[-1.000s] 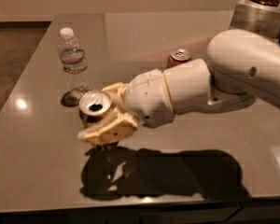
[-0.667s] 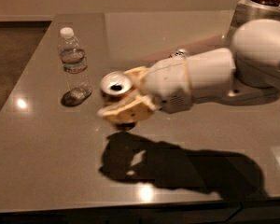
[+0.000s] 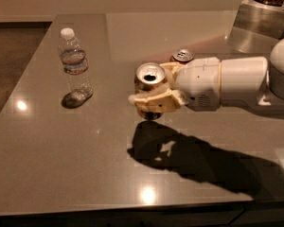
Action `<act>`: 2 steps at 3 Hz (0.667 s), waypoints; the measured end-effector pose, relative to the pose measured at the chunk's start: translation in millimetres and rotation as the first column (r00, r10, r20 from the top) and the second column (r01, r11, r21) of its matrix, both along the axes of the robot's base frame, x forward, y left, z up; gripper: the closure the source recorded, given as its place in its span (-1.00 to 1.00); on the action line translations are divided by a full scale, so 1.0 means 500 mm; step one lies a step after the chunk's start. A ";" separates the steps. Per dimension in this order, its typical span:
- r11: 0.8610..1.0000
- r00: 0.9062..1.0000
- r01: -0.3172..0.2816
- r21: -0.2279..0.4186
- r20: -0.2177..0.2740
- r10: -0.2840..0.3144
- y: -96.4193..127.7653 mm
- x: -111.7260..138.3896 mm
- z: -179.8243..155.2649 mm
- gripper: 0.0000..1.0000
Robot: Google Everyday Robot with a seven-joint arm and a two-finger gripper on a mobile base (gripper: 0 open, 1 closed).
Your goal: Move orange can near coke can
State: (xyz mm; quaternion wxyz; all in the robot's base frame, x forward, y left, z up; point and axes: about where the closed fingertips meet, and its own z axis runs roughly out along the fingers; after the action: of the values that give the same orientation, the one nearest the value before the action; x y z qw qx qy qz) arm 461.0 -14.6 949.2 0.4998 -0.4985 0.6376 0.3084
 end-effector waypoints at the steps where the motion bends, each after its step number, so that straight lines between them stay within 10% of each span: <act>1: 0.993 0.993 0.112 0.032 0.033 -0.113 -0.047 0.033 -0.011 1.00; 2: 0.969 0.967 0.241 0.048 0.073 -0.244 -0.087 0.071 -0.023 1.00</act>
Offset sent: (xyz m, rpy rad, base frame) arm 0.0559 -0.0693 -0.0203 0.0475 -0.1239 -0.3828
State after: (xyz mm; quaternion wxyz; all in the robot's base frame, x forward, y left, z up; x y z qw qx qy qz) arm 496.6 -58.2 937.6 0.5680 -0.4188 0.6677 0.2371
